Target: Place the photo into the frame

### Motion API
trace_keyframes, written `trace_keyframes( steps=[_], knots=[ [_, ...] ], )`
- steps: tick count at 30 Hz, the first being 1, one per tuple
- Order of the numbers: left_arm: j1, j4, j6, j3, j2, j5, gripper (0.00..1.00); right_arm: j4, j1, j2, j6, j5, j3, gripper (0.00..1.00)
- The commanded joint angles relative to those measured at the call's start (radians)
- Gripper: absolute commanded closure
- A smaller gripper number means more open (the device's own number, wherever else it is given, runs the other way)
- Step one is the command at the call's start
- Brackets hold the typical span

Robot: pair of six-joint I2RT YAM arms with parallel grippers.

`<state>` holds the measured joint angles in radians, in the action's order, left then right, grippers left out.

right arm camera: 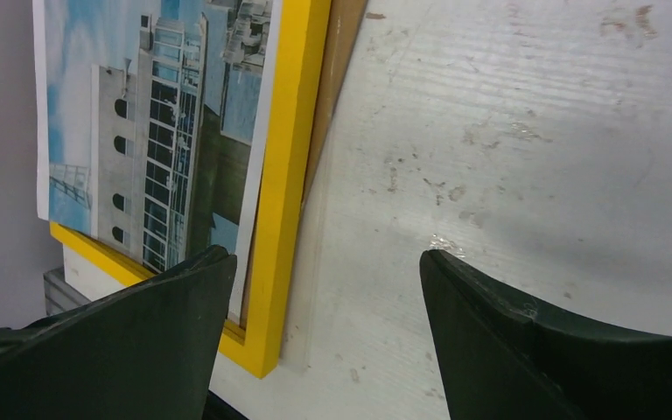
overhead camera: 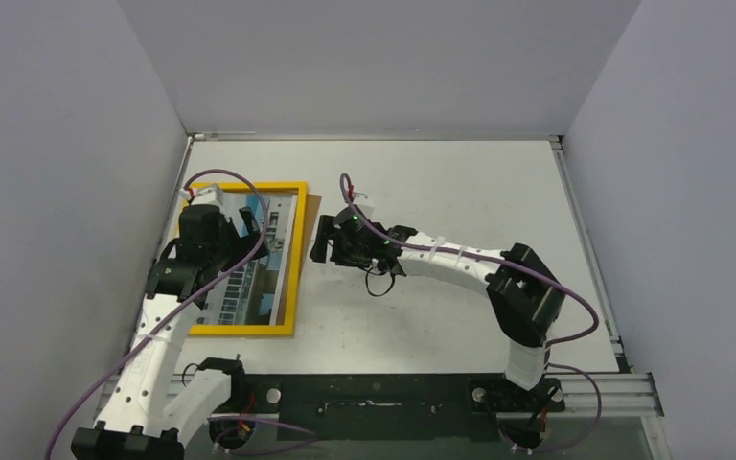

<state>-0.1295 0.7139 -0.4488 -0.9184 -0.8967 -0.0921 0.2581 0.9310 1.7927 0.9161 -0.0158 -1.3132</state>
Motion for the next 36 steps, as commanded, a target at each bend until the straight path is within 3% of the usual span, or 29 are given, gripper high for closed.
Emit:
trace_keyframes(
  steps=[1,5,9,18,23,27,36],
  knots=[
    [0.001,0.067,-0.019,0.01,0.012,0.024,0.03,-0.147,0.018,0.073,0.101,0.045,-0.062,0.23],
    [0.002,0.066,-0.019,0.04,-0.009,0.082,0.06,-0.199,0.021,0.165,0.157,0.116,-0.093,0.3],
    [0.009,0.117,-0.047,0.033,-0.03,-0.002,0.1,-0.082,0.045,0.275,0.109,0.168,-0.234,0.33],
    [0.016,0.271,-0.128,-0.055,-0.043,-0.297,0.08,0.462,0.169,0.405,0.036,-0.26,-0.568,0.44],
    [0.04,0.302,-0.175,-0.08,-0.048,-0.324,0.06,0.426,0.204,0.462,-0.018,-0.197,-0.643,0.44],
    [0.054,0.341,-0.231,-0.083,-0.051,-0.372,0.06,0.546,0.212,0.533,-0.02,-0.222,-0.757,0.43],
    [0.082,0.394,-0.317,-0.07,-0.045,-0.451,0.05,0.522,0.215,0.576,-0.046,-0.168,-0.771,0.47]
  ],
)
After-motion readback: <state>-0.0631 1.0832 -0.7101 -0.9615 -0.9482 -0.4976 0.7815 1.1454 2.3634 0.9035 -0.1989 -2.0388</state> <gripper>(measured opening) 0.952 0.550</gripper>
